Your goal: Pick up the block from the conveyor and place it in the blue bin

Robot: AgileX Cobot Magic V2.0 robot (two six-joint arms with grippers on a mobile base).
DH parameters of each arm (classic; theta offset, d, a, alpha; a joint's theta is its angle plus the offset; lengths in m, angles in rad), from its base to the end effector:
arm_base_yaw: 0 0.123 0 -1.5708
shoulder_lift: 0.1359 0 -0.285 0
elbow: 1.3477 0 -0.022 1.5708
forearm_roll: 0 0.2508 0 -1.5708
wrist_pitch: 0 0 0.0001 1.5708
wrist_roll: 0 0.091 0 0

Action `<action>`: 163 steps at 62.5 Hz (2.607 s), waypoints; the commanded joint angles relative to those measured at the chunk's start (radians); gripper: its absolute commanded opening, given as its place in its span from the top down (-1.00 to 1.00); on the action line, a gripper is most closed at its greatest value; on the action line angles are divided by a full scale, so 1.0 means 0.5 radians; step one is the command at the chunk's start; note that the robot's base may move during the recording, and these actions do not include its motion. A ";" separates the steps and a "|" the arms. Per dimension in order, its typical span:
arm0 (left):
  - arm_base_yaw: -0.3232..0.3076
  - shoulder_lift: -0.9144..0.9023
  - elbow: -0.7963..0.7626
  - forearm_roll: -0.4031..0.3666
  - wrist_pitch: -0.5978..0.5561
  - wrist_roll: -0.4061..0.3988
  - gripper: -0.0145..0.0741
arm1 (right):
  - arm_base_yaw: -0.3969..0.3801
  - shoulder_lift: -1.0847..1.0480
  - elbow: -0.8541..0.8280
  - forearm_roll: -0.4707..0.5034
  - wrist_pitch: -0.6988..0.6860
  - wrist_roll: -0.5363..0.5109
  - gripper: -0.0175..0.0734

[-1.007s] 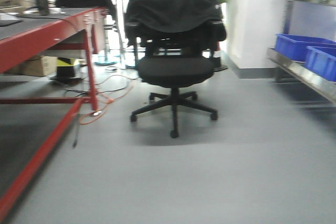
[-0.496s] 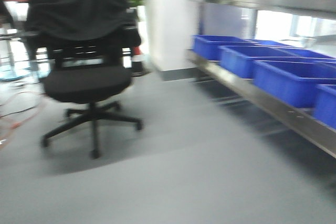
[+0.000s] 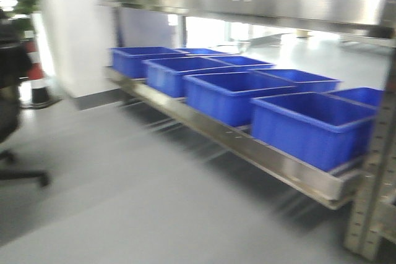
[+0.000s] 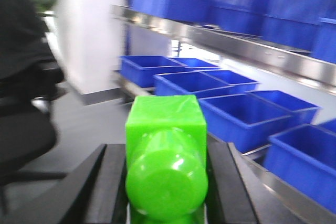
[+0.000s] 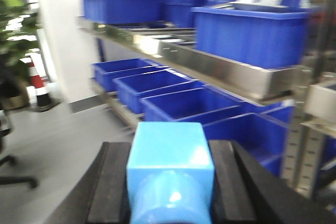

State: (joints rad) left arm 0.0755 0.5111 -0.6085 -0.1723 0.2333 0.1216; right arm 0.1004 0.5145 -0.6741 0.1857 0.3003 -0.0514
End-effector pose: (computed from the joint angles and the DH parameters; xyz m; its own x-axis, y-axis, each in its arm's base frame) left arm 0.1059 0.0044 0.3582 -0.0435 -0.0495 -0.9978 -0.0379 0.9981 -0.0479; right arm 0.1007 0.0152 0.3737 -0.0674 0.1195 -0.9905 -0.1470 0.9808 0.1283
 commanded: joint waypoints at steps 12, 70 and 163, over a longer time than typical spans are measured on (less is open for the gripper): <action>0.004 -0.015 -0.001 0.004 -0.038 -0.004 0.92 | 0.001 -0.007 0.006 -0.018 -0.051 -0.002 0.97; 0.004 -0.015 -0.001 0.004 -0.038 -0.004 0.92 | 0.001 -0.007 0.006 -0.018 -0.051 -0.002 0.97; 0.004 -0.015 -0.001 0.004 -0.038 -0.004 0.92 | 0.001 -0.007 0.006 -0.018 -0.051 -0.002 0.97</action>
State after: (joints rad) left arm 0.0755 0.5111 -0.6085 -0.1723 0.2333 0.1216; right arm 0.1004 0.5145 -0.6741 0.1857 0.3003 -0.0514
